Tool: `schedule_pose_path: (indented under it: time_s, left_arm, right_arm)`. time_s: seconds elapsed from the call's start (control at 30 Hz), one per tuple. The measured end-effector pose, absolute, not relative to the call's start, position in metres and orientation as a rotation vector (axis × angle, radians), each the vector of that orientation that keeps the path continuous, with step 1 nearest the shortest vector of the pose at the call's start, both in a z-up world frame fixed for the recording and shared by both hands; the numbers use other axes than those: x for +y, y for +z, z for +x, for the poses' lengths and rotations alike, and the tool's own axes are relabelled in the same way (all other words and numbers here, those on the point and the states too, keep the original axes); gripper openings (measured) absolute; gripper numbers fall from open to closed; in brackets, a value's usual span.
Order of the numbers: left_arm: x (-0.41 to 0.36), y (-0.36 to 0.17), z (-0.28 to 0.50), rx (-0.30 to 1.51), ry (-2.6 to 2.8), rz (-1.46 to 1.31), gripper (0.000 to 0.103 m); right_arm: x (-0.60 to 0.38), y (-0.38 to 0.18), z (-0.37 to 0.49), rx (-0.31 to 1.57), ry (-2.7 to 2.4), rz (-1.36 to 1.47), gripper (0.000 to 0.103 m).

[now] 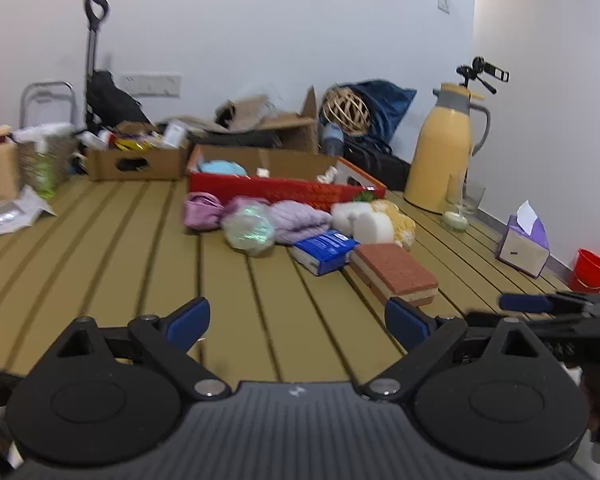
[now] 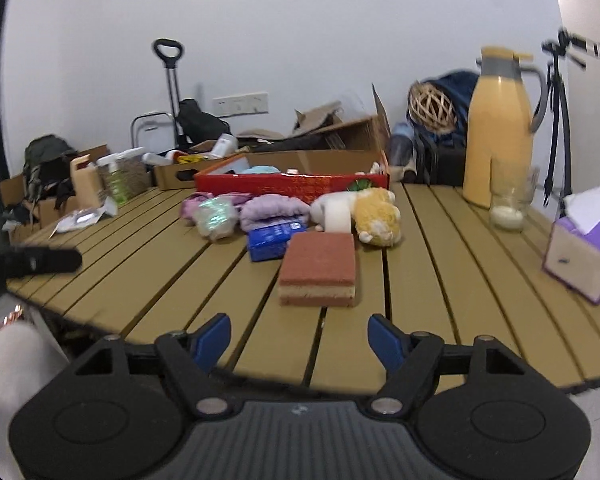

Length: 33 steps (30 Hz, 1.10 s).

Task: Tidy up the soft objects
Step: 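Move the right gripper back over the table toward the red-and-white sponge, then lower the right gripper and close it on the red-and-white sponge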

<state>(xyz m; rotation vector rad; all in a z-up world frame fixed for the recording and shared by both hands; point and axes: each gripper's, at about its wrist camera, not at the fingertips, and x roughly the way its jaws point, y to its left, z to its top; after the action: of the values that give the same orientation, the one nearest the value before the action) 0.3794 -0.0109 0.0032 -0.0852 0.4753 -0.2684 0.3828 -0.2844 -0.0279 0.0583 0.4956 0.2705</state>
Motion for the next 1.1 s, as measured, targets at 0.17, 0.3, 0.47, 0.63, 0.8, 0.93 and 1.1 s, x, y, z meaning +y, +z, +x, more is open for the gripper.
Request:
schedule_pose_path:
  time_s: [0.17, 0.3, 0.47, 0.63, 0.8, 0.93, 1.1]
  left_arm:
    - [-0.029, -0.010, 0.420, 0.522, -0.305, -0.094, 0.095]
    - [-0.039, -0.019, 0.440, 0.525, -0.300, -0.077, 0.093]
    - [-0.010, -0.026, 0.462, 0.535, -0.147, -0.165, 0.087]
    - [0.000, -0.031, 0.473, 0.605, -0.194, -0.263, 0.069]
    - [-0.026, -0.041, 0.483, 0.683, -0.372, -0.351, 0.050]
    - [-0.035, -0.045, 0.484, 0.700, -0.362, -0.323, 0.049]
    - [-0.010, -0.039, 0.476, 0.687, -0.269, -0.357, 0.046]
  right_arm:
    - [-0.289, -0.037, 0.451, 0.517, 0.150, 0.004, 0.049]
    - [-0.290, -0.052, 0.488, 0.532, 0.073, -0.054, 0.037]
    - [-0.258, -0.046, 0.470, 0.582, 0.636, 0.094, 0.020]
    - [-0.277, -0.037, 0.491, 0.535, 0.474, 0.171, 0.027]
    - [-0.285, -0.045, 0.538, 0.553, 0.483, 0.235, 0.027]
    - [-0.280, -0.055, 0.557, 0.605, 0.476, 0.293, 0.027]
    - [-0.284, -0.047, 0.511, 0.676, 0.574, 0.385, 0.027]
